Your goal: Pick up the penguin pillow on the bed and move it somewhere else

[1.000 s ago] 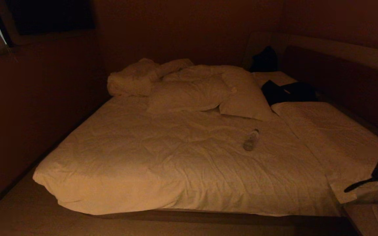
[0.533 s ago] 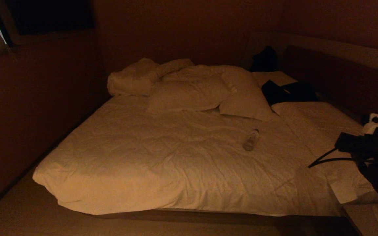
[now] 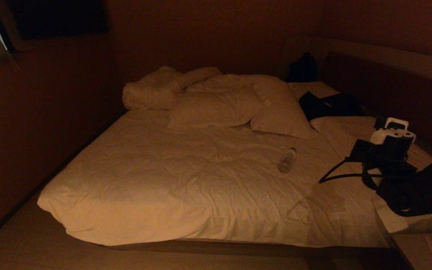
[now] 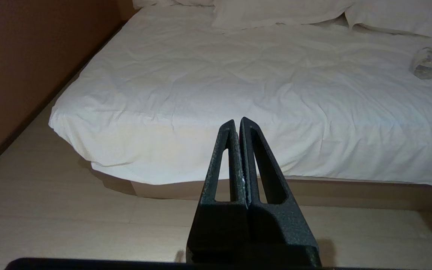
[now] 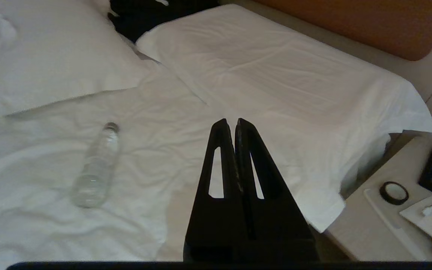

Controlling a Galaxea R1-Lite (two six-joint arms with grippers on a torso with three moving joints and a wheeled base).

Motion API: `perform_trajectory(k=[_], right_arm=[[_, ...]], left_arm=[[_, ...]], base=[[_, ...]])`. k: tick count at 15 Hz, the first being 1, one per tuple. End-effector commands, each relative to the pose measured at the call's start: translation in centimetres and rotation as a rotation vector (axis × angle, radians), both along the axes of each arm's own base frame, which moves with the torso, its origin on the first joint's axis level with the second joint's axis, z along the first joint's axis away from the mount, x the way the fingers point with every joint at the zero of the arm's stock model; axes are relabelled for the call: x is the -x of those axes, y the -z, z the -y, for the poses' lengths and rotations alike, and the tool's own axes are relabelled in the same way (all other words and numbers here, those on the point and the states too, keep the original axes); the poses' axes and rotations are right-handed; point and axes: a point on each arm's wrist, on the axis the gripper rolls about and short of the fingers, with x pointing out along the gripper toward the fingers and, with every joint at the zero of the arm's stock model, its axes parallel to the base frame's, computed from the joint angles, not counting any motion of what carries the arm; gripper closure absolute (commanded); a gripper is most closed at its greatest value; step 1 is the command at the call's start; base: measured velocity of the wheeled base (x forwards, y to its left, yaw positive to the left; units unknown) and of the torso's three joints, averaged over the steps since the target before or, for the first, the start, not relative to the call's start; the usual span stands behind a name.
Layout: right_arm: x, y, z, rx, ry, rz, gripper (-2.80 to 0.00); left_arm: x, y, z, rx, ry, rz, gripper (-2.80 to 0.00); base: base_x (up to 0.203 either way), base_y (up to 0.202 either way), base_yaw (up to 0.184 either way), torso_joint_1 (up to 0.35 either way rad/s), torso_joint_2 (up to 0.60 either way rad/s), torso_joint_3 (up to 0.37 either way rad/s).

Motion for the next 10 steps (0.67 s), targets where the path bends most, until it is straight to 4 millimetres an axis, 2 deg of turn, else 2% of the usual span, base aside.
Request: perform_trajectory(k=[1, 5, 7, 10], right_arm=[[0.3, -0.4, -1.9, 0.001, 0.051, 0.018, 0.00], [2.7, -3.9, -4.8, -0.011, -0.039, 0.094, 0.00], [5.2, -6.3, -5.6, -0.018, -0.085, 0.127, 0.00], [10.0, -9.2, -6.2, -0.019, -0.200, 0.134, 0.00]], left_arm=[[0.0, 0.0, 0.0, 0.001, -0.001, 0.001, 0.00], [0.0, 0.0, 0.0, 0.001, 0.000, 0.001, 0.00], [0.0, 0.0, 0.0, 0.001, -0.001, 0.000, 0.00], [0.0, 0.0, 0.0, 0.001, -0.001, 0.001, 0.00]], base=[[0.000, 0.000, 0.000, 0.000, 0.00, 0.000], [0.000, 0.000, 0.000, 0.000, 0.00, 0.000], [0.000, 0.000, 0.000, 0.000, 0.00, 0.000], [0.000, 0.000, 0.000, 0.000, 0.00, 0.000]])
